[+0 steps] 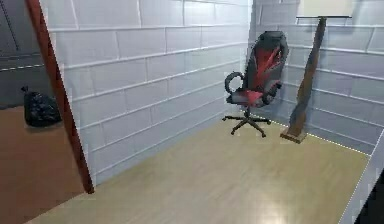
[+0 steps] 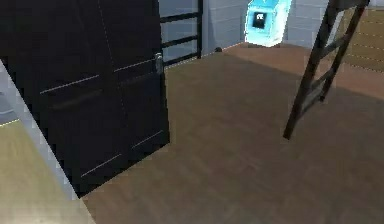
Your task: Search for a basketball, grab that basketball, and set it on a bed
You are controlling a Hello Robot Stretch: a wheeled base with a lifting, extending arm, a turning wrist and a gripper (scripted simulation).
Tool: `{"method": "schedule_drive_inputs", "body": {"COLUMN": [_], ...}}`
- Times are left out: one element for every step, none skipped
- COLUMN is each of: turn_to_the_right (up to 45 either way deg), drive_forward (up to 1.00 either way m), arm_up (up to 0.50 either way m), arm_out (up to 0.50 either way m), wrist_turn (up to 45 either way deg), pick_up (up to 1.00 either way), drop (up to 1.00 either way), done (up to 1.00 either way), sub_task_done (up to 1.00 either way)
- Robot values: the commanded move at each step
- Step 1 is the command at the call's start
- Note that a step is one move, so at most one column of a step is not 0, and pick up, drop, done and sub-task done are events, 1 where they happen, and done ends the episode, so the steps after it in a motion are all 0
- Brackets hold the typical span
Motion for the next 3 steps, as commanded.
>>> {"method": "schedule_drive_inputs", "body": {"turn_to_the_right": [-36.0, 0.0, -45.0], "drive_forward": [0.0, 0.2, 0.0], "arm_up": [0.0, 0.0, 0.0], "arm_out": [0.0, 0.0, 0.0], "wrist_turn": [0.0, 0.0, 0.0], "pick_up": [0.0, 0.0, 0.0], "drop": [0.0, 0.0, 0.0], "done": [0.0, 0.0, 0.0], "sub_task_done": [0.0, 0.0, 0.0]}}
